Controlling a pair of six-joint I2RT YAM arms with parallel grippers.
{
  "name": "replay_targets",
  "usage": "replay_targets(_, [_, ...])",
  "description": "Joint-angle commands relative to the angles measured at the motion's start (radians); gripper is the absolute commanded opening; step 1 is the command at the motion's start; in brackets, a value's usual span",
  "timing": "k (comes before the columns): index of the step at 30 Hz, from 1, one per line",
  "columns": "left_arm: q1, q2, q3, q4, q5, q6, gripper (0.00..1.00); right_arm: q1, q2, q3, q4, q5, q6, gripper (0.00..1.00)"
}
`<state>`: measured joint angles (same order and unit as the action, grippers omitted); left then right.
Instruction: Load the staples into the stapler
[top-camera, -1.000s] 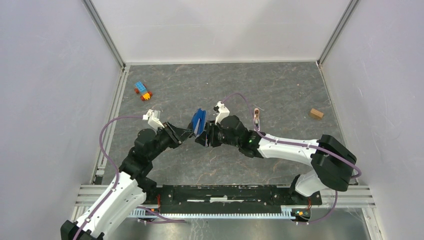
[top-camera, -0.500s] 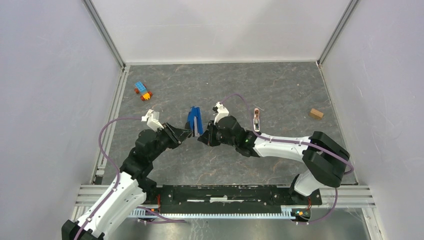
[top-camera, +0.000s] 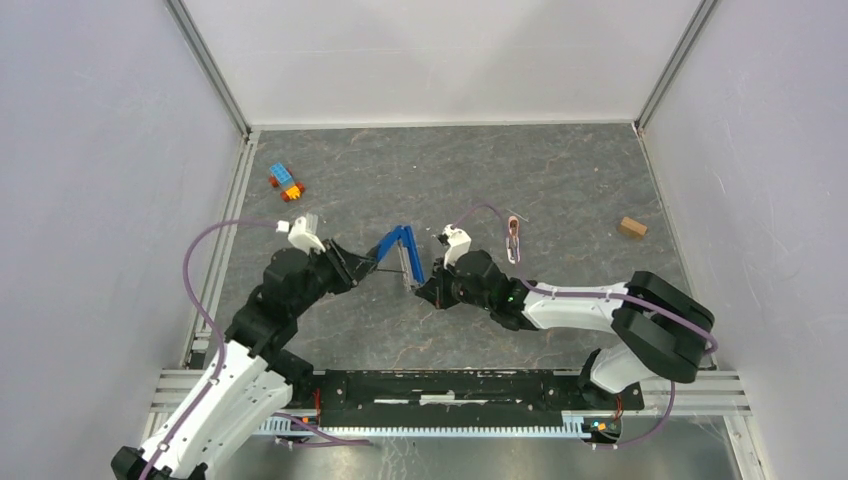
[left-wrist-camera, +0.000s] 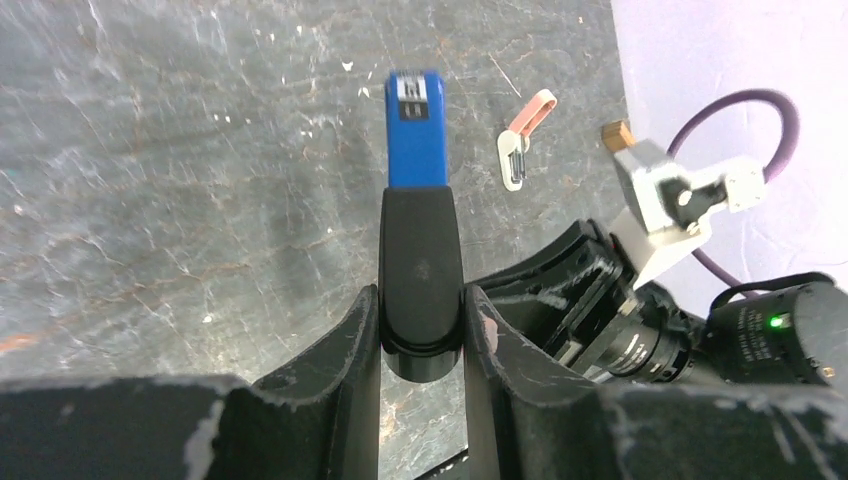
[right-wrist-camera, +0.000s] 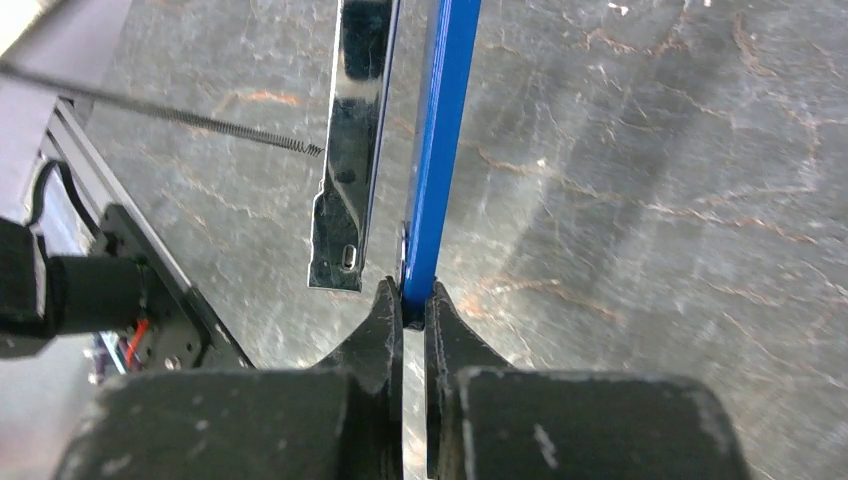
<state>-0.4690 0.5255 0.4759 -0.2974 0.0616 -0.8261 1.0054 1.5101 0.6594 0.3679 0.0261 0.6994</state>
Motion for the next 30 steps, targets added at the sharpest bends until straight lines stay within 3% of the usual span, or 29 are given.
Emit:
replay_targets(1, [0.009, 0.083, 0.234, -0.058, -0.15, 0.24, 0.02, 0.007, -0.11, -0.129, 0.013, -0.08, -0.208, 0.0])
replay_targets(9, [0.01, 0.272, 0.366, 0.001, -0.222, 0.321, 0.02, 0.026, -0.191, -0.254, 0.084, -0.29, -0.26, 0.0])
replay_targets(16, [0.01, 0.399, 0.399, 0.08, -0.296, 0.419, 0.04, 0.056, -0.21, -0.296, 0.104, -0.375, -0.275, 0.0])
replay_targets(21, [0.022, 0.484, 0.395, 0.128, -0.278, 0.422, 0.22, 0.055, -0.232, -0.317, 0.154, -0.424, -0.231, 0.0])
replay_targets(30, [0.039, 0.599, 0.464, 0.116, -0.162, 0.375, 0.67, 0.056, -0.201, -0.325, 0.211, -0.415, -0.039, 0.0])
